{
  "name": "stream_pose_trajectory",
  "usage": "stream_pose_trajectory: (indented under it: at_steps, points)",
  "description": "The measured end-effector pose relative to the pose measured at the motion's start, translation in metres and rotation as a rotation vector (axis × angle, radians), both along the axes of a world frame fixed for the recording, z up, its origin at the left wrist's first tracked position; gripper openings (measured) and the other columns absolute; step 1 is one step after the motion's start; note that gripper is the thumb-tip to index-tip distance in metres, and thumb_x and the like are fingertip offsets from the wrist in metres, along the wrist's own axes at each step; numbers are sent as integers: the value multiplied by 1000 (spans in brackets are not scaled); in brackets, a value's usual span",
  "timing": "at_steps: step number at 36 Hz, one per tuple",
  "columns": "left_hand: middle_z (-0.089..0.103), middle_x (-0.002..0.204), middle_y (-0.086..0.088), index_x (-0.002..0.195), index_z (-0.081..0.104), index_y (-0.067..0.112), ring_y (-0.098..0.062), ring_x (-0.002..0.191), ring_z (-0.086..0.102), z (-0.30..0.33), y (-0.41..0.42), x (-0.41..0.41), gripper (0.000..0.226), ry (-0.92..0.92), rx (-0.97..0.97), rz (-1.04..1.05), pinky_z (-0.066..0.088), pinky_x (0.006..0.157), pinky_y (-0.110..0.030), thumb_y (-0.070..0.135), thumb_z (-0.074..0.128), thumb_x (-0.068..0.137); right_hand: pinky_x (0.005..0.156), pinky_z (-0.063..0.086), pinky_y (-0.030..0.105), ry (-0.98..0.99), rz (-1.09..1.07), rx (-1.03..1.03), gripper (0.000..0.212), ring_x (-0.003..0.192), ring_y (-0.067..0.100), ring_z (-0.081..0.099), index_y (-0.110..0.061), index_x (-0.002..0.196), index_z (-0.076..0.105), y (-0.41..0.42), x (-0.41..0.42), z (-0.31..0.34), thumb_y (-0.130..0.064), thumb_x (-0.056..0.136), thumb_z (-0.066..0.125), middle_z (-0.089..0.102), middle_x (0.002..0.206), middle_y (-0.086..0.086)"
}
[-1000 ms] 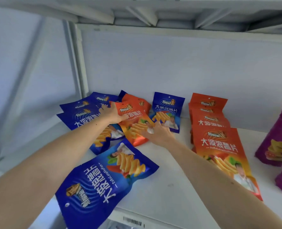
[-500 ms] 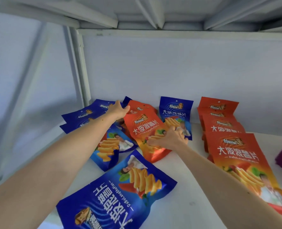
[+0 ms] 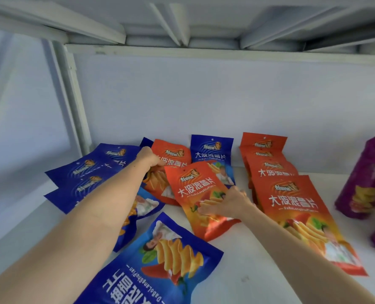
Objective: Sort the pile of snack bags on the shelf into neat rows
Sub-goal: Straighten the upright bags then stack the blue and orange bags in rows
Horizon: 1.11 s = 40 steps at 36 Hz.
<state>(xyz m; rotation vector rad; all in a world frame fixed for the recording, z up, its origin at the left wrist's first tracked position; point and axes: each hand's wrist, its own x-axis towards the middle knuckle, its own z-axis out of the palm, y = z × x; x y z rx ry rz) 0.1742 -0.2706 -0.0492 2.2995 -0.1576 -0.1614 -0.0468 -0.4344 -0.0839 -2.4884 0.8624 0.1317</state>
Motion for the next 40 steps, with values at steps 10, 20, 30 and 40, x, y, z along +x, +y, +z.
stream_pose_trajectory:
  at_steps: [10, 20, 30, 40]
  points:
    - [68, 112, -14, 117, 62, 11, -26, 85, 67, 26, 0, -13, 32, 69, -731, -53, 55, 73, -38, 28, 68, 91, 113, 21, 49, -386, -158, 61, 129, 139, 29, 28, -28, 147, 12, 9, -24, -4, -73, 47, 80, 35, 145, 6]
    - [72, 99, -5, 110, 60, 23, -25, 87, 72, 41, -18, -70, 27, 68, -946, -106, 58, 79, -42, 45, 54, 96, 114, 18, 49, -404, -213, 93, 131, 141, 32, 25, -28, 150, 6, 38, -24, -1, -76, 50, 76, 30, 149, 10]
    - [73, 102, -10, 107, 64, 21, -30, 90, 72, 61, -25, -109, 29, 87, -1068, -127, 58, 84, -49, 45, 52, 96, 112, 19, 49, -524, -238, 145, 123, 138, 32, 27, -26, 150, 11, 37, -46, 21, -72, 55, 75, 34, 145, 11]
    - [74, 102, -11, 107, 66, 21, -30, 90, 73, 95, -61, -181, 31, 184, -1139, -200, 57, 85, -51, 46, 51, 96, 112, 18, 51, -590, -307, 101, 121, 138, 33, 26, -24, 149, 13, 14, -117, 49, -72, 57, 75, 33, 146, 10]
